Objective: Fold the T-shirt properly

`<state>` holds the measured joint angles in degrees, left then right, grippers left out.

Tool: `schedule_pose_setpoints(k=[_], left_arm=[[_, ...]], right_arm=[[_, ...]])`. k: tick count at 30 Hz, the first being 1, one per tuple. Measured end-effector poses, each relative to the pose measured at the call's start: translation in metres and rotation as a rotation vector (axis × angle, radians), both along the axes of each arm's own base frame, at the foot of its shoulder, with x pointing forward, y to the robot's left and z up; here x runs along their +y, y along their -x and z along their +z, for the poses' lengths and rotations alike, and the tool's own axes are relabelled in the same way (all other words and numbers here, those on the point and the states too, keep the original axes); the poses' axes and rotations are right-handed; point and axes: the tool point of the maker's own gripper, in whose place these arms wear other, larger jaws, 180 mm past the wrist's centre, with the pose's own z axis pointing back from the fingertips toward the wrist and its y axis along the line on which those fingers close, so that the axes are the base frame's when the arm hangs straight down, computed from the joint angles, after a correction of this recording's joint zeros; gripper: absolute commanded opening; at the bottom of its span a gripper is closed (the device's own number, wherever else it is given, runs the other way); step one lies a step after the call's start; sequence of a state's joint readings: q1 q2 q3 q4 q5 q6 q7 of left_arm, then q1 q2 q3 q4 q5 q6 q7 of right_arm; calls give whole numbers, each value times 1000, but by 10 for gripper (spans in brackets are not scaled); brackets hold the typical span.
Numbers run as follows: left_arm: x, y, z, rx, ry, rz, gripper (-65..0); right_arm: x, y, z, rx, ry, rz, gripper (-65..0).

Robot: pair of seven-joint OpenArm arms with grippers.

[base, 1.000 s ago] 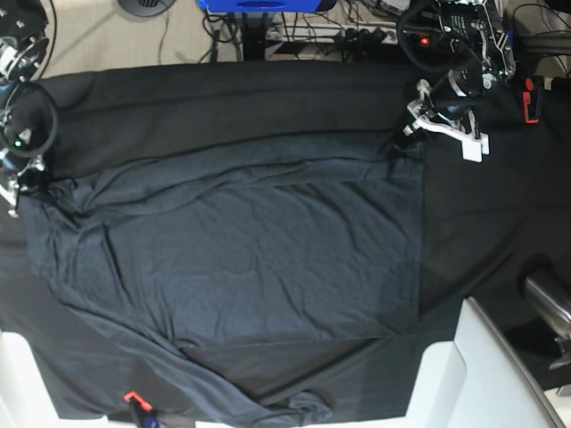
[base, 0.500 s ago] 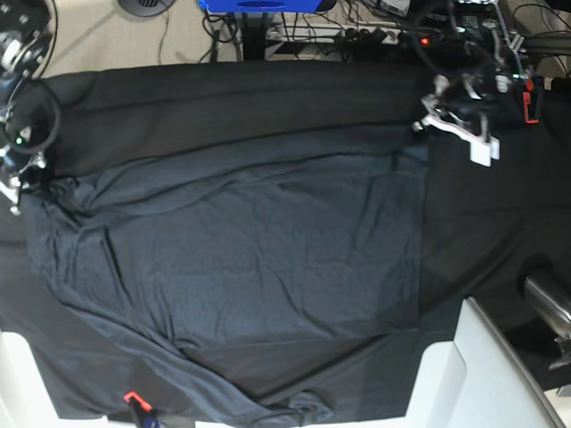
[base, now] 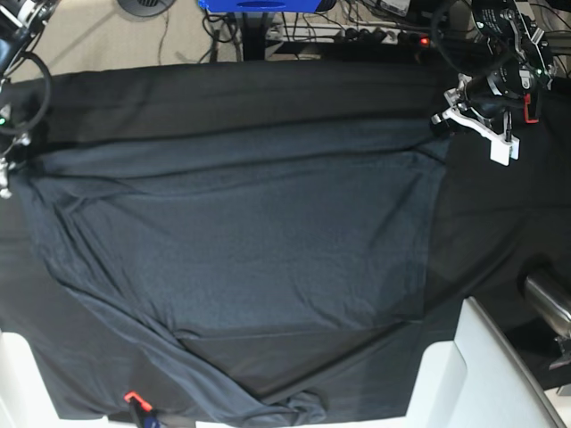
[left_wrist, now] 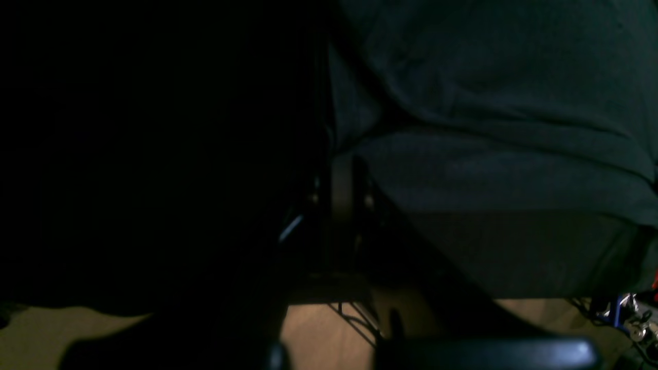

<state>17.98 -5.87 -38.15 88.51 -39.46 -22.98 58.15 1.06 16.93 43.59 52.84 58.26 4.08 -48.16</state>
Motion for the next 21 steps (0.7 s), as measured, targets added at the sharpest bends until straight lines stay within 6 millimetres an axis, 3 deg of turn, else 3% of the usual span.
schedule_pose_setpoints(k=[2, 5, 14, 21], left_arm=[[-2, 1, 1, 9, 2, -13, -650], [-2, 2, 7, 3, -17, -27, -650], [-2, 19, 11, 24, -42, -51, -650], [5, 28, 10, 39, -48, -30, -650]], right_arm=[[-5, -8, 11, -32, 25, 7, -648], [2, -6, 11, -22, -5, 36, -648], [5, 18, 0, 25, -16, 40, -648], [4, 48, -14, 87, -13, 41, -648]])
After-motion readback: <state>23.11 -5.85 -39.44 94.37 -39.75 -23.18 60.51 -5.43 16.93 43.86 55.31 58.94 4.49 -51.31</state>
